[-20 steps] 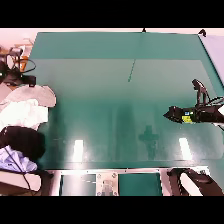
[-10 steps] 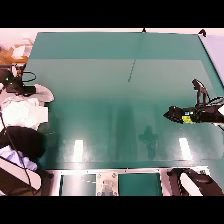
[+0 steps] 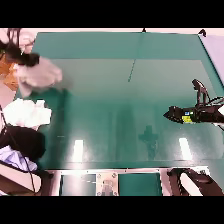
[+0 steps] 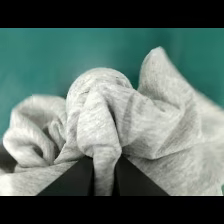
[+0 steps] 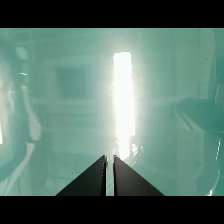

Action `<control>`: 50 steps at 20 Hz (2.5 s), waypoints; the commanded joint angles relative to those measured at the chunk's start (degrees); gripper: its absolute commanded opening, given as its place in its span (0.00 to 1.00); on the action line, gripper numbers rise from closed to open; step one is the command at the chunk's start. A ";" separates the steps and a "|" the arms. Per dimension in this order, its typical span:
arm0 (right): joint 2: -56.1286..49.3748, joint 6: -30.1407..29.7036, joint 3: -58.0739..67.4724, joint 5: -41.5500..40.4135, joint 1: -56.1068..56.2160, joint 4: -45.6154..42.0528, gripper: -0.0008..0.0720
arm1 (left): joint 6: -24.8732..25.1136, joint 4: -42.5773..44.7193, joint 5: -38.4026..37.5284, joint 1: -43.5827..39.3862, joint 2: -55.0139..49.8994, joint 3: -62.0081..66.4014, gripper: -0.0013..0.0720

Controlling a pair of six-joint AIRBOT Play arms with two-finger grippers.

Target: Fold the shirts.

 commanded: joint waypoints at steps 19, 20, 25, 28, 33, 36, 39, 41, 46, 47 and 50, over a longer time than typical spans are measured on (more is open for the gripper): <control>-5.20 -2.03 -5.25 -0.15 -0.02 6.19 0.54 | -6.14 -18.56 -18.05 -24.28 3.32 -4.79 1.00; -6.88 -2.95 -7.45 -0.26 -0.02 7.87 0.60 | -5.77 -18.16 -20.57 -21.44 3.30 -5.18 1.00; -15.08 -12.09 -16.92 -7.23 3.91 23.12 0.60 | -5.53 -18.18 -20.26 -13.33 3.32 -16.44 1.00; -21.29 -16.57 -16.85 -12.48 11.74 31.30 0.60 | -3.91 -20.63 -12.68 -13.18 3.30 -29.92 1.00; -24.90 -19.32 -14.19 -13.70 14.82 35.80 0.46 | 0.61 -34.56 8.90 -13.18 3.15 -45.46 1.00; -24.87 -19.32 -12.94 -13.64 14.53 35.82 0.34 | 5.31 -41.99 15.43 -13.25 2.54 -49.66 1.00; -24.87 -19.54 -12.72 -13.57 14.53 35.80 0.05 | 6.27 -43.10 17.16 -13.25 2.54 -51.21 0.98; -24.85 -19.54 -12.72 -13.40 14.53 35.82 0.02 | 7.67 -44.28 17.11 -13.25 2.54 -51.21 0.39; -23.74 -20.15 -6.88 -5.25 11.41 35.82 0.02 | 11.76 -42.75 11.76 -13.14 4.61 -47.32 0.05; -22.69 -20.04 -3.41 -2.14 9.22 35.87 0.02 | 11.04 -40.26 10.80 -13.05 6.69 -44.98 0.05; -17.31 -17.44 10.10 4.50 1.38 36.41 0.02 | 6.23 -31.32 9.79 -13.05 15.74 -35.19 0.05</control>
